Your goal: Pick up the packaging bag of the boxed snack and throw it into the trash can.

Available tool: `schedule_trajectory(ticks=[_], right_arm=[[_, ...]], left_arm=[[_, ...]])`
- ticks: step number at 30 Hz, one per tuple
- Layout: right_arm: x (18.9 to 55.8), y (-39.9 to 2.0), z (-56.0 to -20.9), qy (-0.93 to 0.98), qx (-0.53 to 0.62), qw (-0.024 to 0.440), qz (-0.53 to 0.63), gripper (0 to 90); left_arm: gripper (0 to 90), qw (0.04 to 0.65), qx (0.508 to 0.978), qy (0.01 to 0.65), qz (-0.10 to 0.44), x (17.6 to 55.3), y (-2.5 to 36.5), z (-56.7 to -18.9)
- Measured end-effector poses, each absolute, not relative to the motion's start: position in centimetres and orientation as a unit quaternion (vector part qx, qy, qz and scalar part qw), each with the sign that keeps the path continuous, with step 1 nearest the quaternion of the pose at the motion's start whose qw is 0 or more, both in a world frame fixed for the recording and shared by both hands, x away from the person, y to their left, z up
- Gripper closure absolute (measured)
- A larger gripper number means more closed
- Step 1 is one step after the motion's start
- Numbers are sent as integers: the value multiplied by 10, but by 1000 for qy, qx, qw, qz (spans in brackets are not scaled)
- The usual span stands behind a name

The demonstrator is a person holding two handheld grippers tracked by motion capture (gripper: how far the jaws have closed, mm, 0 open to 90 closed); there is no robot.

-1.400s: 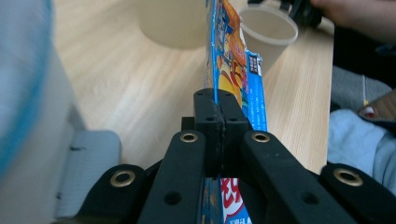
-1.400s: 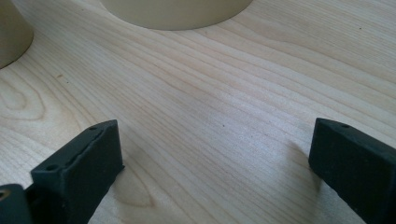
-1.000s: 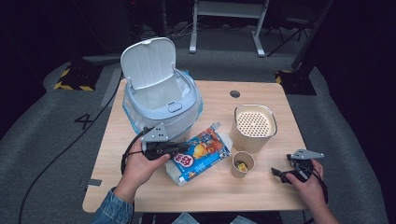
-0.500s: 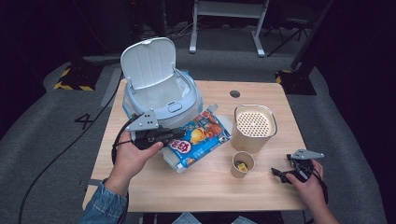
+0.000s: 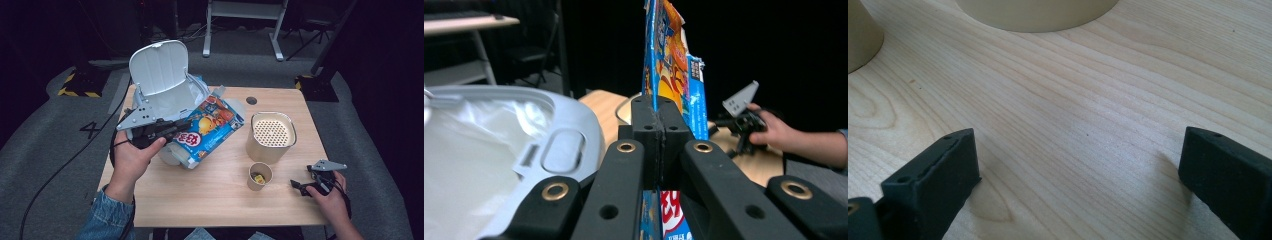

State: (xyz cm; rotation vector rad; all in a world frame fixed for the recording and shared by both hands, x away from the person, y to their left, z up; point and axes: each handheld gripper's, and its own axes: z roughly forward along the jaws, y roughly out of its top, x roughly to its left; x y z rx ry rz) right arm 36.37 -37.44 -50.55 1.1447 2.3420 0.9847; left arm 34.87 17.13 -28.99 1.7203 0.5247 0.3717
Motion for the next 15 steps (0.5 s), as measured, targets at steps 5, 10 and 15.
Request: schedule_trajectory(ticks=[5,10,15], right_arm=[[364,-374,-506,827,406,176,348,30],[363,-374,-505,826,407,177,347,30],[363,-374,-505,826,407,177,347,30]], left_arm=[[894,616,733,231,170,348,173,-281],[894,623,721,239,186,348,175,-268],[894,626,709,248,208,347,175,-255]])
